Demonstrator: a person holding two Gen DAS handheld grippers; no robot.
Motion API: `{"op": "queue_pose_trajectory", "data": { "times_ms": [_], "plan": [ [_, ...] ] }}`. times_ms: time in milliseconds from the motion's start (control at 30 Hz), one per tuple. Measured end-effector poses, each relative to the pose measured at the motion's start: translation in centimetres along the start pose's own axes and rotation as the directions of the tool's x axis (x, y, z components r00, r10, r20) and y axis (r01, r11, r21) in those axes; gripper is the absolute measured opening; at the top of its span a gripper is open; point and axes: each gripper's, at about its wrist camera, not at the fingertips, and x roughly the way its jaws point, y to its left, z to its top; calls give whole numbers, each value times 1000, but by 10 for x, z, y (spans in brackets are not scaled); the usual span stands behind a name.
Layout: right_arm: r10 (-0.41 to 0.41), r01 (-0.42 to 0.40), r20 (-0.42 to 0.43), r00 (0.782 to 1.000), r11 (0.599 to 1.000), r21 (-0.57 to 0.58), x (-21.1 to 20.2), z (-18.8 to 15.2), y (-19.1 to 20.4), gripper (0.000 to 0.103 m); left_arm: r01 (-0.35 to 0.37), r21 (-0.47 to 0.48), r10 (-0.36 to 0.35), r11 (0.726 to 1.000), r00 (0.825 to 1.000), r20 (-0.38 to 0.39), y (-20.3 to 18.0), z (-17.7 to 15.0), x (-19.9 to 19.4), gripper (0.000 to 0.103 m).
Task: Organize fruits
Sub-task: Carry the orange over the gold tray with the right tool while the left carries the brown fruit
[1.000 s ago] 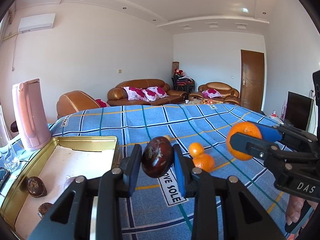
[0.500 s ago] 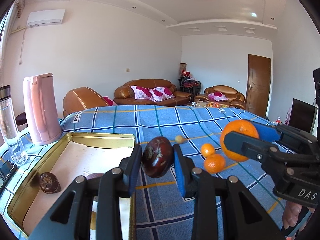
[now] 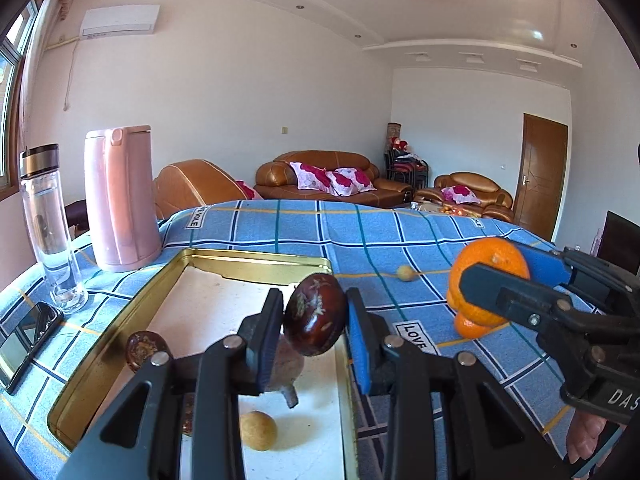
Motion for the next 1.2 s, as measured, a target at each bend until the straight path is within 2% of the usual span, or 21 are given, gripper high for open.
{"op": "queue_pose_trajectory", "data": {
  "times_ms": [267, 1200],
  "plan": [
    [41, -42, -13, 999, 999, -35, 16, 4, 23, 46, -35, -20, 35, 999, 999, -9, 23, -2, -4, 33],
    [144, -148, -80, 986, 987, -60, 54, 2, 63, 46, -131, -49, 128, 990, 990, -64, 77, -10, -6, 33]
  ]
}}
